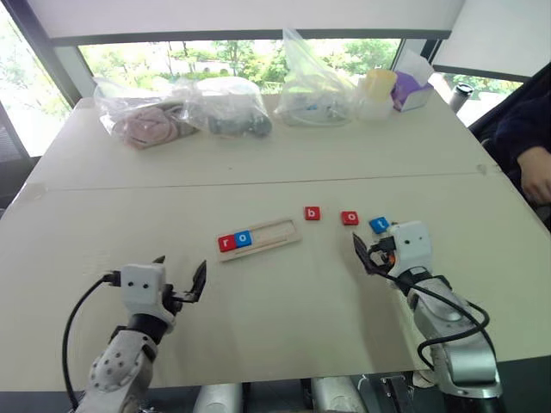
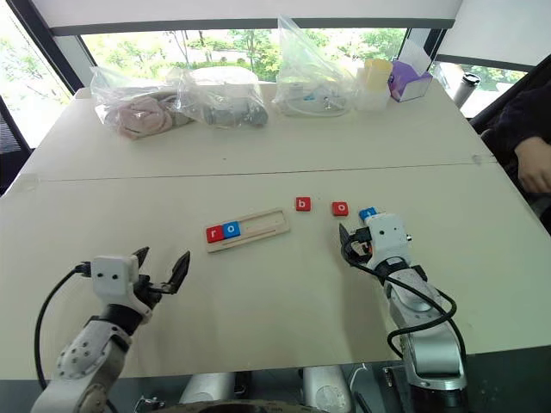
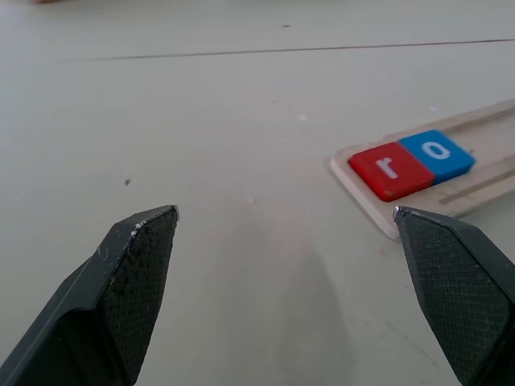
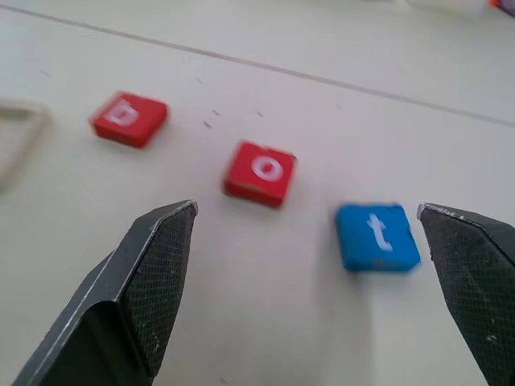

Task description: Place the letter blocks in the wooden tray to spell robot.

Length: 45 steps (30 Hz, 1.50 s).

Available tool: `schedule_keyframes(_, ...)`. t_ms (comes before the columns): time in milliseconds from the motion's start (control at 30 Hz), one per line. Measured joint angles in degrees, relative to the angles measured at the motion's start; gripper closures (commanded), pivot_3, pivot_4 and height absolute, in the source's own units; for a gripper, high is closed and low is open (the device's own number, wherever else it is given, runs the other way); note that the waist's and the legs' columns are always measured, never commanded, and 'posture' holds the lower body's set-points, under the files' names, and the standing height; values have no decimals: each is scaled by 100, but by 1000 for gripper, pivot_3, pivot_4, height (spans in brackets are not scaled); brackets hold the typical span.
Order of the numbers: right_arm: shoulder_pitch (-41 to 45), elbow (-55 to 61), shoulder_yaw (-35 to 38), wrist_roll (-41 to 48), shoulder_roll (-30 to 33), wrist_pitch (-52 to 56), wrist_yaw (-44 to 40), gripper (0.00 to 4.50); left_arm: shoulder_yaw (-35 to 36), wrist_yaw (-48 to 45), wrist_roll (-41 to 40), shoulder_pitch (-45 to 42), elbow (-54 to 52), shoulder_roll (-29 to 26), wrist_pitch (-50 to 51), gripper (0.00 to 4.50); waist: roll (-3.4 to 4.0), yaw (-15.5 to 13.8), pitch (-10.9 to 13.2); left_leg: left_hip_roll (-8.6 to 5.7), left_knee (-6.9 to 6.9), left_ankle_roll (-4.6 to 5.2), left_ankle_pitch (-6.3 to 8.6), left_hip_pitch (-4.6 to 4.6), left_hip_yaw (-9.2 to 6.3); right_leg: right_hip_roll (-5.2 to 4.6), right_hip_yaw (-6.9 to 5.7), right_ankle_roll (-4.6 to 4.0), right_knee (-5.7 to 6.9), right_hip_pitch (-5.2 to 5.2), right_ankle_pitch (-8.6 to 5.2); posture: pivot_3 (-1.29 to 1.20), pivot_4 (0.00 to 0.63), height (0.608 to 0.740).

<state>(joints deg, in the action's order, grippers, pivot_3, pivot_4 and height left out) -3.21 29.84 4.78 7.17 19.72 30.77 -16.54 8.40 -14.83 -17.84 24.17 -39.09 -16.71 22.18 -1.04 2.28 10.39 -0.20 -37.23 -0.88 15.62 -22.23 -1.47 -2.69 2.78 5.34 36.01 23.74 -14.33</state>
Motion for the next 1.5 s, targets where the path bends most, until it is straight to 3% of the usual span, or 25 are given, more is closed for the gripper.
schedule_keyframes(200, 92, 426, 185, 672, 549, 463, -718, 26, 180, -941, -609, 222, -264, -684, 7, 0, -2, -11, 1, 0, -5, 0, 0, -2, 0, -5, 0, -1, -2, -1, 0, 0, 150, 740)
schedule_keyframes(800, 442, 153, 110, 1569, 1338, 771, -1989, 26, 263, -1192, -908, -278, -151, -1036, 274, 0, -3, -127, 2, 0, -6, 1, -1, -2, 2, -1, -1, -2, 0, -2, 1, 0, 150, 740)
schedule_keyframes(1033, 1107, -312, -74, 1666, 1885, 749, -2733, 26, 239, -1736, -953, -589, 200, -1468, 355, 0, -3, -153, 3, 0, -10, 1, -1, -1, 1, -1, -5, -5, 0, -2, 3, 0, 150, 740)
schedule_keyframes(1233, 1897, -693, -383, 1729, 2380, 645, -3541, 26, 32, -2937, -954, -1849, 1505, -2354, 272, 0, 1, -158, 6, 2, -12, 0, -2, 0, -1, 4, -15, -13, 6, -1, 8, 0, 150, 740)
schedule_keyframes(1500, 2223, -998, -633, 1656, 2422, 450, -3798, 26, -1068, -4543, -178, -4012, 4112, -2730, -540, 0, -2, -161, 8, -1, -4, 1, -2, -21, -1, 0, -16, 3, 6, 21, 16, 0, 150, 740)
